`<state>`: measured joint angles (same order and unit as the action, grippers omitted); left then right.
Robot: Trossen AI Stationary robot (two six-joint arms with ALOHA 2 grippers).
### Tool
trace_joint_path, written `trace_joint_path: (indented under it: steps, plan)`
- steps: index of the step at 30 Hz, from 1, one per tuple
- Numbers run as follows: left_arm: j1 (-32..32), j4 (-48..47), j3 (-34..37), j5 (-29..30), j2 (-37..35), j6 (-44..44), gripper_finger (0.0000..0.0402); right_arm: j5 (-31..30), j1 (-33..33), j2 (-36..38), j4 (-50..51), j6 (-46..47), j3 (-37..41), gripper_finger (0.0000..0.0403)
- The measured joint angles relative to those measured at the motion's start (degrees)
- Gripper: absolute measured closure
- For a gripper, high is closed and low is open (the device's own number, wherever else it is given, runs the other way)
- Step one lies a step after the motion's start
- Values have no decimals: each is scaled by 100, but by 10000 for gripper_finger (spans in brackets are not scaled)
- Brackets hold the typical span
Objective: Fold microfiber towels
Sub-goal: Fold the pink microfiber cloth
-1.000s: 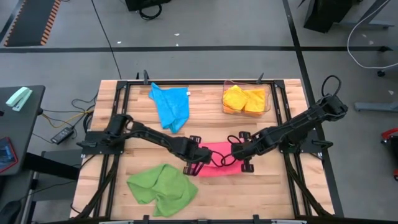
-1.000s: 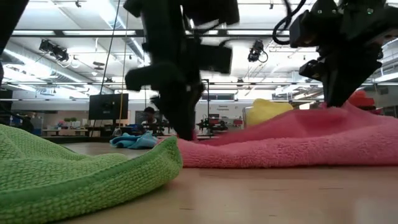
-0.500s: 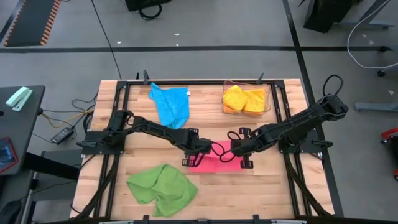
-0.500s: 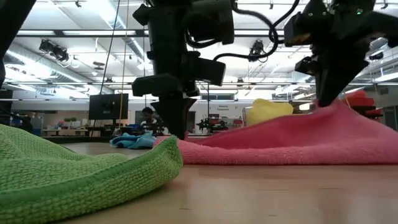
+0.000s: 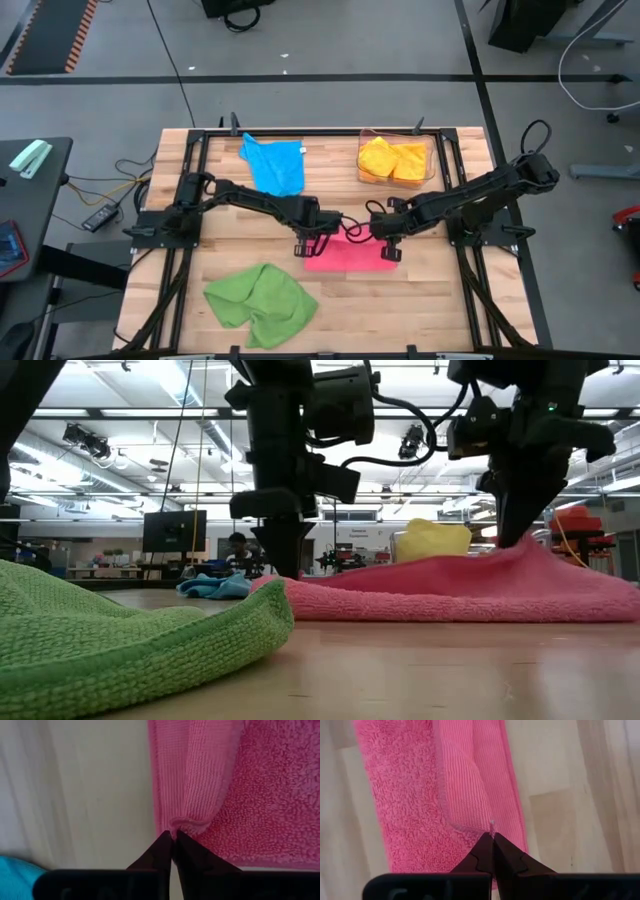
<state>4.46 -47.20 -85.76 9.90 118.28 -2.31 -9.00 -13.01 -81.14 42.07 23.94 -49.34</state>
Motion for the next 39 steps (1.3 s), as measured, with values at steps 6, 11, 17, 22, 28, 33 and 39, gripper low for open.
trace_joint_path:
  steps: [6, 11, 17, 22, 28, 33, 39]
  plan:
    - [-16, -11, 0, -91, -2, 159, 389, 3, 70, 0, -112, -50, 113, 385]
    - [-9, -50, 0, -98, -2, 263, 388, 3, 174, 0, -105, 42, 296, 341]
    - [-8, 125, 0, -94, 55, 609, 365, 3, 417, 0, -135, 190, 567, 284]
    - [25, 127, 7, -94, 186, 732, 369, -4, 593, 0, -136, 122, 592, 263]
    - [25, 184, -7, -92, 259, 891, 359, 1, 779, 0, 323, 34, 592, 260]
    - [21, 170, -7, -67, 264, 939, 332, 0, 885, 0, 783, 140, 594, 260]
    - [25, 174, -7, 161, 269, 1071, 291, 85, 686, 138, 461, -62, 594, 260]
